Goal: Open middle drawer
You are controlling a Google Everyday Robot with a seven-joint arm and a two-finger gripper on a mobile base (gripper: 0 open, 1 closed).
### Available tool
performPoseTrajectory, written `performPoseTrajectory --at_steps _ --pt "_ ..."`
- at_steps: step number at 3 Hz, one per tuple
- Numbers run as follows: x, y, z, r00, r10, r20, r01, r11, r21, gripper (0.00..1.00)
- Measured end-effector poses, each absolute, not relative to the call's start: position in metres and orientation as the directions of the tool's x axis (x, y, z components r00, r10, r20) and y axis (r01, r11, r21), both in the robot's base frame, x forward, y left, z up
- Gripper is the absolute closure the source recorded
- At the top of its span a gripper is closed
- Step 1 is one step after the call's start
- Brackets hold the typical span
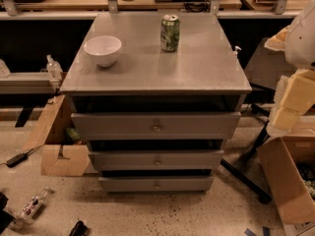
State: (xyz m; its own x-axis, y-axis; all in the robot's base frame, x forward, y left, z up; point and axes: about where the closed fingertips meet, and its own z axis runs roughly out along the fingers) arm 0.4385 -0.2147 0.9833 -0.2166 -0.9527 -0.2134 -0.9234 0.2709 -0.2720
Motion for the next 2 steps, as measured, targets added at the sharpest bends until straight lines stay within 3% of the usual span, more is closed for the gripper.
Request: performPoseTrajectory --at_steps 2 --pt "0.441 -0.215 0.966 -0.217 -0.952 -0.214 -0.920 0.273 -0.282 0.00"
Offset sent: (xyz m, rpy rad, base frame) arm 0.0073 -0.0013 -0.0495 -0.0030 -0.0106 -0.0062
